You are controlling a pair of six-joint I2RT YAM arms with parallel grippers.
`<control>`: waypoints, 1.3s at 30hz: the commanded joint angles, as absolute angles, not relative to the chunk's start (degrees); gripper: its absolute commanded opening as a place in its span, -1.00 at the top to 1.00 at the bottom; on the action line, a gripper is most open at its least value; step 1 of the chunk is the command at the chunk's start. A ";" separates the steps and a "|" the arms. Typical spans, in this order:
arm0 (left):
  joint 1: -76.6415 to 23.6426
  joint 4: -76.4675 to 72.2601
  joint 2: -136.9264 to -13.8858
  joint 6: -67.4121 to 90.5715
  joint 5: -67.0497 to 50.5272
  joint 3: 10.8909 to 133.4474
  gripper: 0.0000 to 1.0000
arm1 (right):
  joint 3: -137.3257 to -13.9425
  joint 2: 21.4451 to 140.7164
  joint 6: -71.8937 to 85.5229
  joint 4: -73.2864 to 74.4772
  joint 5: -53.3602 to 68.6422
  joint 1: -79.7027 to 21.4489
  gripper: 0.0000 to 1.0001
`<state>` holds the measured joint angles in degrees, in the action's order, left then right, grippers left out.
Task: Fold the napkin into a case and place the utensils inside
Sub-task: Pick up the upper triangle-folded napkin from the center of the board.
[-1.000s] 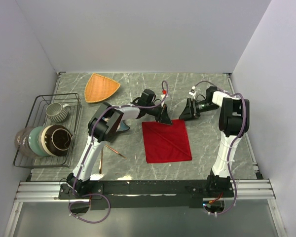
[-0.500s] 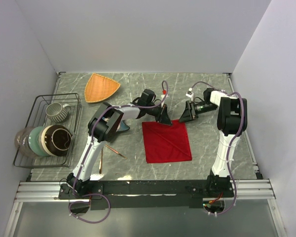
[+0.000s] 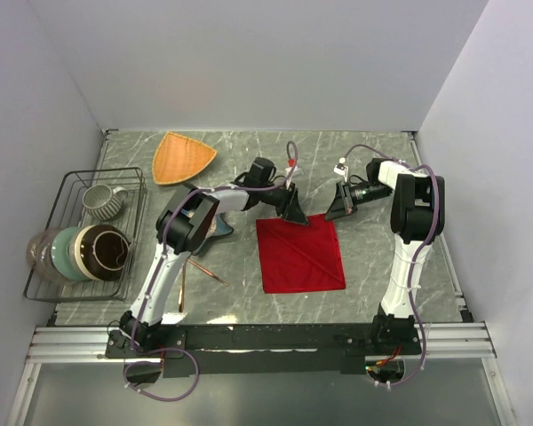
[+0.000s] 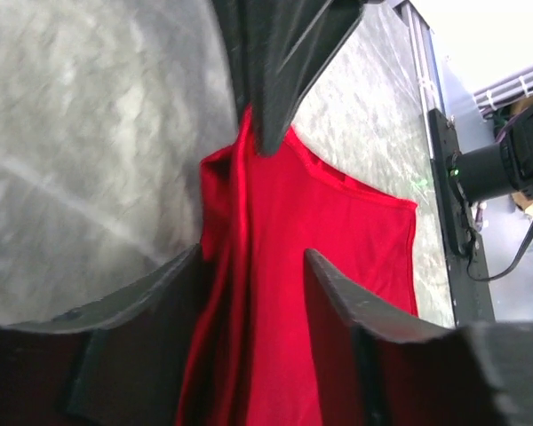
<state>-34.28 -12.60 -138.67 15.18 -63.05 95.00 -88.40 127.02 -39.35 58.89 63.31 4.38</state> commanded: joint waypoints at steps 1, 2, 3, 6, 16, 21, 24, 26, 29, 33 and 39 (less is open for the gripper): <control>-30.77 -2.40 -136.41 8.72 -66.44 98.26 -0.16 | -88.86 125.07 -42.36 59.86 64.69 4.04 1.00; -29.37 -0.29 -136.32 5.83 -66.53 98.87 -0.16 | -88.34 124.72 -42.54 59.77 64.77 4.04 1.00; -28.83 5.30 -136.32 4.15 -66.88 99.14 -0.17 | -88.16 124.28 -42.80 59.85 64.69 4.04 1.00; -27.34 14.38 -136.58 -4.90 -67.32 101.07 -0.18 | -87.63 123.40 -43.59 59.85 65.04 3.96 1.00; -25.49 41.83 -138.69 -24.34 -66.89 103.54 0.04 | -87.01 121.55 -47.01 61.43 65.13 3.69 1.00; -24.08 45.51 -139.31 -26.36 -66.27 104.67 0.17 | -87.10 121.03 -47.73 62.05 65.57 3.69 1.00; -23.56 48.94 -140.10 -28.56 -66.36 106.17 0.26 | -87.10 120.76 -47.20 61.44 65.39 3.69 1.00; -23.20 50.27 -140.45 -30.05 -66.53 107.22 0.28 | -87.10 120.67 -47.11 61.17 65.30 3.52 1.00; -22.77 50.89 -140.45 -30.06 -66.80 107.49 0.29 | -87.01 120.59 -47.11 61.17 65.13 3.52 1.00; -22.68 50.36 -140.62 -29.44 -66.97 107.75 0.46 | -86.84 120.32 -47.02 61.08 65.04 3.43 1.00; -22.59 52.73 -141.15 -30.59 -67.50 109.42 0.98 | -86.57 119.36 -45.88 59.86 64.51 3.52 1.00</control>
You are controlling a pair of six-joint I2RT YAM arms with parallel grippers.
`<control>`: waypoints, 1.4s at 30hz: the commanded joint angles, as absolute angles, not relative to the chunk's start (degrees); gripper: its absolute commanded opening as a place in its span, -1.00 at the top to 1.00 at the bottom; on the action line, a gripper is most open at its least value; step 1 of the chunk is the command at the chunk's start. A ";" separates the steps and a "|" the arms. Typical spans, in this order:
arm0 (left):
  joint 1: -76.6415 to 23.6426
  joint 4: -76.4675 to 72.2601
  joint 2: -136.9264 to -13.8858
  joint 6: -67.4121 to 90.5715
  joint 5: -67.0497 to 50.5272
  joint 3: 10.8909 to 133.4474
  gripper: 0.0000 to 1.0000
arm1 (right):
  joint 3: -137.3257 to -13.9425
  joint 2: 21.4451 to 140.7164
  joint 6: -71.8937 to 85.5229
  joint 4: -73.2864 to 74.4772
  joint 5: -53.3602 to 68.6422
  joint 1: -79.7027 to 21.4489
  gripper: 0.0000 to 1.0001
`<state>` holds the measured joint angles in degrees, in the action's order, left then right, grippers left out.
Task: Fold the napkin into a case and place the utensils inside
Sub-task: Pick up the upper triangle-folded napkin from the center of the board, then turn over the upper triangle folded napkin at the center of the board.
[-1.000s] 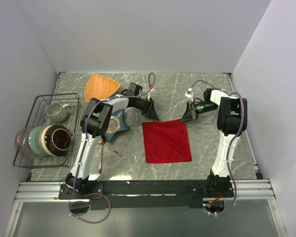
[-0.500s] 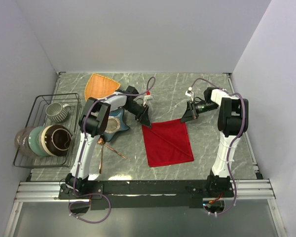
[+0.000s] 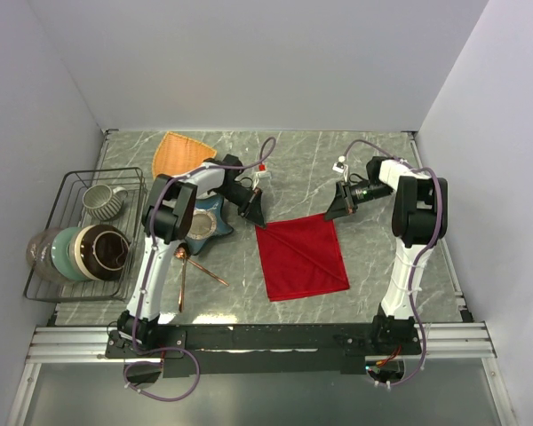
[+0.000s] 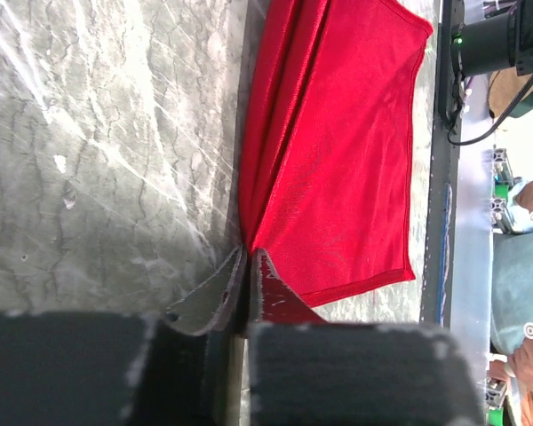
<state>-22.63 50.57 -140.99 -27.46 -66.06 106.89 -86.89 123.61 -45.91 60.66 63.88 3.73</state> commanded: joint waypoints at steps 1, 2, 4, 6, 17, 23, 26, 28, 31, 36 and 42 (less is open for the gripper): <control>-22.59 52.56 -140.63 -30.41 -67.41 109.42 0.98 | -86.49 119.09 -45.27 59.68 64.34 3.52 1.00; -22.50 52.47 -140.19 -30.15 -67.41 109.16 0.99 | -86.57 118.48 -45.00 59.24 64.07 3.52 1.00; -22.50 51.07 -137.92 -29.45 -66.36 108.55 0.98 | -86.66 117.69 -44.13 58.98 63.90 3.52 1.00; -22.41 49.23 -136.15 -28.13 -64.79 107.32 0.99 | -86.75 115.93 -43.42 58.71 63.37 3.69 1.00; -21.80 31.82 -118.92 -12.92 -48.79 100.19 0.99 | -84.11 103.46 -35.69 47.30 59.42 3.69 1.00; -21.62 19.56 -112.86 -13.88 -37.99 100.02 0.99 | -85.34 98.18 -33.84 34.47 54.06 3.69 1.00; -21.80 13.21 -110.13 -17.92 -33.86 100.37 0.99 | -85.61 95.55 -32.00 25.69 52.30 3.69 1.00; -21.80 10.30 -108.81 -20.90 -32.61 100.81 0.99 | -83.08 93.01 -30.59 16.24 51.33 3.69 1.00; -21.88 7.13 -107.58 -25.99 -30.85 100.20 0.99 | -78.60 89.84 -33.22 6.44 49.22 3.60 1.00; -22.67 0.55 -103.02 -34.26 -29.71 89.86 0.99 | -68.75 85.09 -42.87 -4.91 48.95 2.64 1.00; -26.27 -1.67 -97.04 -43.13 -29.97 73.26 0.99 | -43.57 74.38 -64.13 -10.02 51.06 -2.17 1.00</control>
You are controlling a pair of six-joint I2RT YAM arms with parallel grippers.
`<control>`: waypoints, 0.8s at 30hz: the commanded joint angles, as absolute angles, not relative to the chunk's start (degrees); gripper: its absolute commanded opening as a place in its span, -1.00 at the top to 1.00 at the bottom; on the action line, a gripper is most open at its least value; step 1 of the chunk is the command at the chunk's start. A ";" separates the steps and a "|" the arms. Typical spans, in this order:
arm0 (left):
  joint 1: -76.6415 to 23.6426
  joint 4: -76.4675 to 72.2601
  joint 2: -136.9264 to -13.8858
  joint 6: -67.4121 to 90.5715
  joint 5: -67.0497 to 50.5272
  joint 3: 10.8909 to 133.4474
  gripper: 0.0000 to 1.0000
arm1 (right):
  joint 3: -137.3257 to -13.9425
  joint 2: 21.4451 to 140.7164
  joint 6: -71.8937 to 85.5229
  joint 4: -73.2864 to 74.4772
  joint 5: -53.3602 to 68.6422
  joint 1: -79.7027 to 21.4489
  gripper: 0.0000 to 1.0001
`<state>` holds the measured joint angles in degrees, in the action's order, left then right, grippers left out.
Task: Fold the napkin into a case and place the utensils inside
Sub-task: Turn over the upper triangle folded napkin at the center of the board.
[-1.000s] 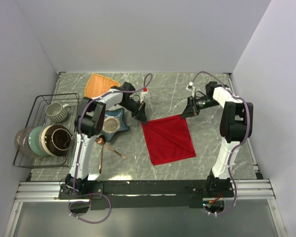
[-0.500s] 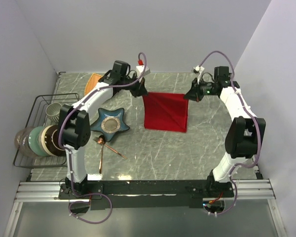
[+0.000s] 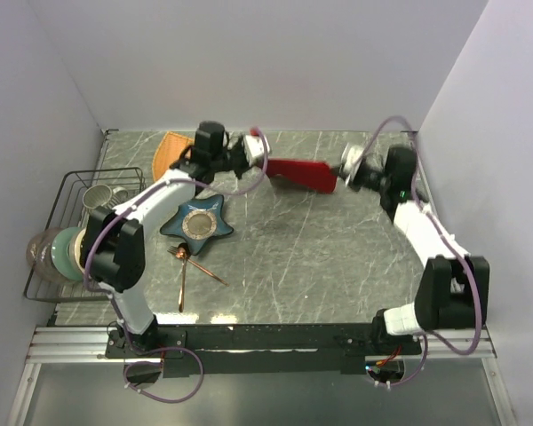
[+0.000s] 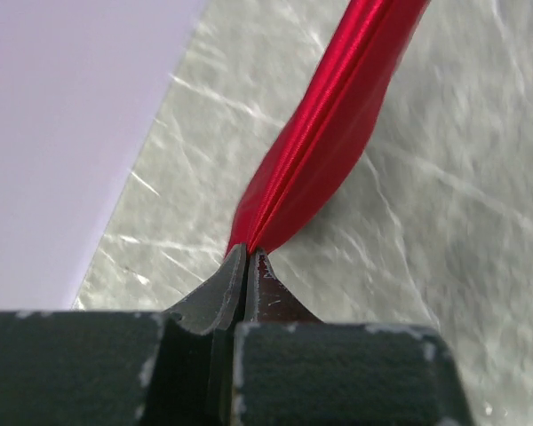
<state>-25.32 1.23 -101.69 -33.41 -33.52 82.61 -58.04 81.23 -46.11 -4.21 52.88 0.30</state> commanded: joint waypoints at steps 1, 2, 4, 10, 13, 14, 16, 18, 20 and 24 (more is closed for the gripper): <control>-27.76 -2.19 -95.99 -44.20 -29.97 70.60 0.99 | -40.55 73.05 -66.86 -9.93 51.50 -2.72 1.00; -28.56 -2.28 -94.15 -45.43 -29.88 67.88 0.99 | -37.91 71.82 -73.76 -9.06 52.11 -3.25 1.00; -30.49 -2.72 -92.29 -47.72 -29.53 60.41 0.99 | -31.31 68.74 -80.13 -5.72 53.25 -4.82 1.00; -35.41 -2.64 -86.66 -46.85 -28.83 48.17 0.99 | -22.77 63.99 -100.35 8.42 53.26 -8.78 1.00; -37.87 -0.97 -86.48 -43.52 -28.13 46.67 0.99 | -20.92 63.98 -106.86 13.26 51.51 -10.72 1.00; -38.40 -0.97 -86.57 -42.55 -27.95 46.41 0.99 | -20.83 64.16 -109.22 14.23 50.89 -11.33 1.00; -39.64 -1.49 -86.57 -40.52 -27.25 45.00 0.99 | -20.13 64.69 -112.39 17.04 49.93 -11.78 1.00; -41.30 -2.28 -86.31 -39.47 -25.59 43.78 0.99 | -20.13 64.95 -113.29 18.97 49.13 -12.30 1.00; -42.10 -2.46 -86.22 -38.94 -25.49 43.42 0.99 | -20.30 64.95 -113.73 19.95 48.61 -13.27 1.00; -44.03 1.39 -87.54 -39.64 -24.96 45.26 0.99 | -22.22 66.09 -112.76 22.30 45.89 -15.99 1.00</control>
